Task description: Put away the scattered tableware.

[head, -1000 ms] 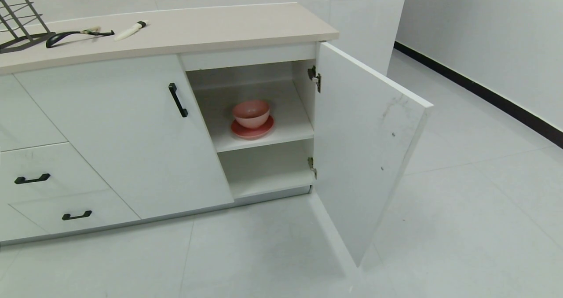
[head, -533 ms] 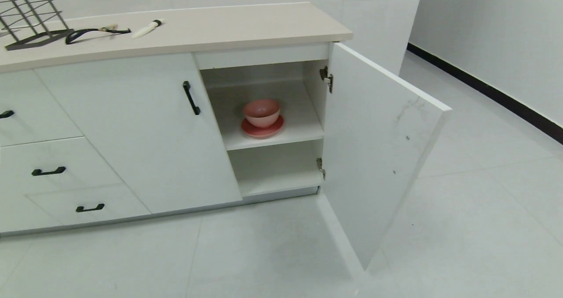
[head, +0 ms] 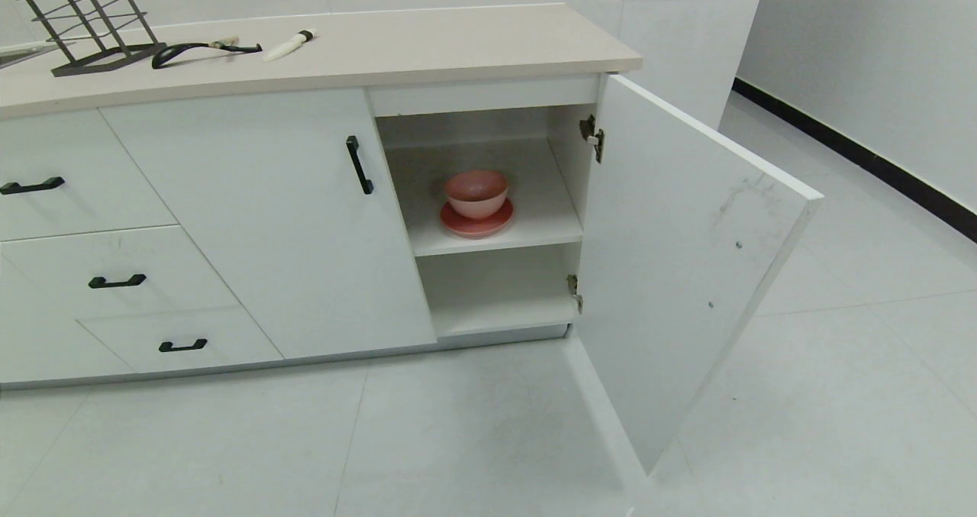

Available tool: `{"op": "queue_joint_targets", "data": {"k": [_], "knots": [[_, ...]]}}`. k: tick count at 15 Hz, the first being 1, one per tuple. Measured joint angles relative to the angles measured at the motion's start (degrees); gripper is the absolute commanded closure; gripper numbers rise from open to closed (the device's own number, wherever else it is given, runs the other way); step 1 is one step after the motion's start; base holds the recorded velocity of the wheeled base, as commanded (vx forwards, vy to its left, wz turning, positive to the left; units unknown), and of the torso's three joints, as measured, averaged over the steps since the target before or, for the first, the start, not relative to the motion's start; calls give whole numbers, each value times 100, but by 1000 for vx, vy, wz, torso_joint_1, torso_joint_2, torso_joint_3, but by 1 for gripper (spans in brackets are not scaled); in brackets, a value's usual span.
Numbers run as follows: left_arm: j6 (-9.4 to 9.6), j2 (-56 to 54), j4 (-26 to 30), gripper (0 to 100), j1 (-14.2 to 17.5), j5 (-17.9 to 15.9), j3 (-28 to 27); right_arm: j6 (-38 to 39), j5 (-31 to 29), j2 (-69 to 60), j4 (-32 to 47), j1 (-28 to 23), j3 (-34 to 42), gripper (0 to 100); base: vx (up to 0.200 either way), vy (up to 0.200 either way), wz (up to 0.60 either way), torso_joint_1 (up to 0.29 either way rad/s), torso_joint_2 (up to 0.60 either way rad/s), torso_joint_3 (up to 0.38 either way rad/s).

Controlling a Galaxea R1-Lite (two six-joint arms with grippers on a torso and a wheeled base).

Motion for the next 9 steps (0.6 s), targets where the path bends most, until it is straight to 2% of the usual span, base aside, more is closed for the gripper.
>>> {"op": "queue_joint_targets", "data": {"k": [2,3,5,6,9], "knots": [[-4,0,0,0,2,16,0,65,-20,0,-38,-1,0,100,0,0,0,0,0,0],[-2,0,0,0,0,57,0,99,-26,0,-347,-1,0,100,0,0,0,0,0,0],[-2,0,0,0,0,71,0,106,43,29,-1303,-4,-21,100,0,-200,0,0,0,2],[0,0,0,0,0,73,0,104,106,94,-1303,15,-66,100,0,-200,0,-2,7,7],[-9,2,5,0,-4,73,-2,87,295,463,-1358,146,-443,100,0,0,0,0,0,0]]}}
